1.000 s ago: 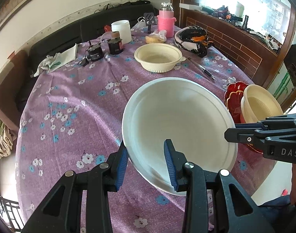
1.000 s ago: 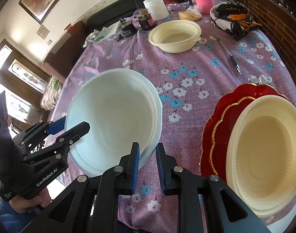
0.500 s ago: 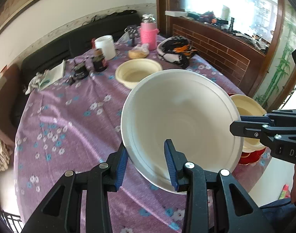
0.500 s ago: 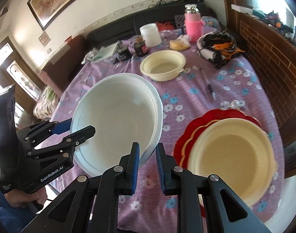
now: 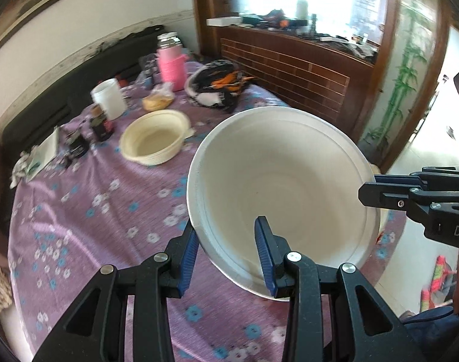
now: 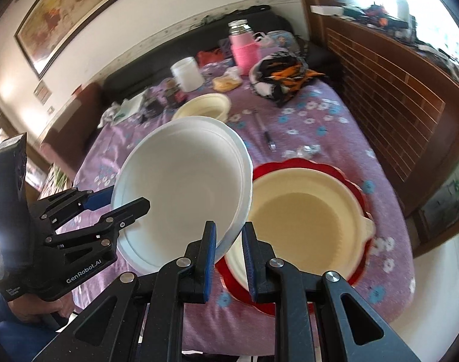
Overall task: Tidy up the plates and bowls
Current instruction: 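Carry the white bowl with both grippers over the stack, then lower the white bowl into the beige bowl and open both grippers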
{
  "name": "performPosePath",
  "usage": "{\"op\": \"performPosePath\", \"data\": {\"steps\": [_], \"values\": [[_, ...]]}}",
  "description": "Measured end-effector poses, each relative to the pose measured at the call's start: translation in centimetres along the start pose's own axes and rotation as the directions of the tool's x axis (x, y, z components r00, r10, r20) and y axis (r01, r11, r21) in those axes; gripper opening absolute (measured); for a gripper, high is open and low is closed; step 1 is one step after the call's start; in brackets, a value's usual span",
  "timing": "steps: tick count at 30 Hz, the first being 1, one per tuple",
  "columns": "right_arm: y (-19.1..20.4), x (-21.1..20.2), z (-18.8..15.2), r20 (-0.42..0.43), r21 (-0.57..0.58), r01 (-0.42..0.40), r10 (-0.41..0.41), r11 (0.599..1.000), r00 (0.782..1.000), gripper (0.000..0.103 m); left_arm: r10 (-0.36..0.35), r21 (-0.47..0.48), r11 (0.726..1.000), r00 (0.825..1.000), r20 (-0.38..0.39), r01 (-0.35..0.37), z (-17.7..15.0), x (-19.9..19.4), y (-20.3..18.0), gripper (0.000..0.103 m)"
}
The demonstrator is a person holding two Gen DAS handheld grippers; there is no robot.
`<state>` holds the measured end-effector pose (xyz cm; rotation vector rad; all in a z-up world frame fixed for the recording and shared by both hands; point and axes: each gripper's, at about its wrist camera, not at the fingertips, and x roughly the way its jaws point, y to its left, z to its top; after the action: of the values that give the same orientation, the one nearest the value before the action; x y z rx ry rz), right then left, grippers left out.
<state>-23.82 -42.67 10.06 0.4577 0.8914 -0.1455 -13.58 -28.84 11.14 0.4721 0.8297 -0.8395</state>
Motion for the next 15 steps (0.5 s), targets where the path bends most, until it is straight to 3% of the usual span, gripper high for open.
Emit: {"op": "performPosePath", "data": {"steps": [6,15], "values": [[-2.9,-1.9,-0.5,0.016,0.088,0.041,-0.043,0.995,0.999,0.019,-0.077,0.051,0.996,0.997,-0.014,0.077,1.2,1.1,-2.8,0.036],[-6.2,-2.9,-1.4,-0.002,0.182,0.09,-0.091,0.979,0.996,0.019,-0.134,0.091,0.986,0.99,-0.054,0.138,2.2,3.1,-5.4,0.036]]}}
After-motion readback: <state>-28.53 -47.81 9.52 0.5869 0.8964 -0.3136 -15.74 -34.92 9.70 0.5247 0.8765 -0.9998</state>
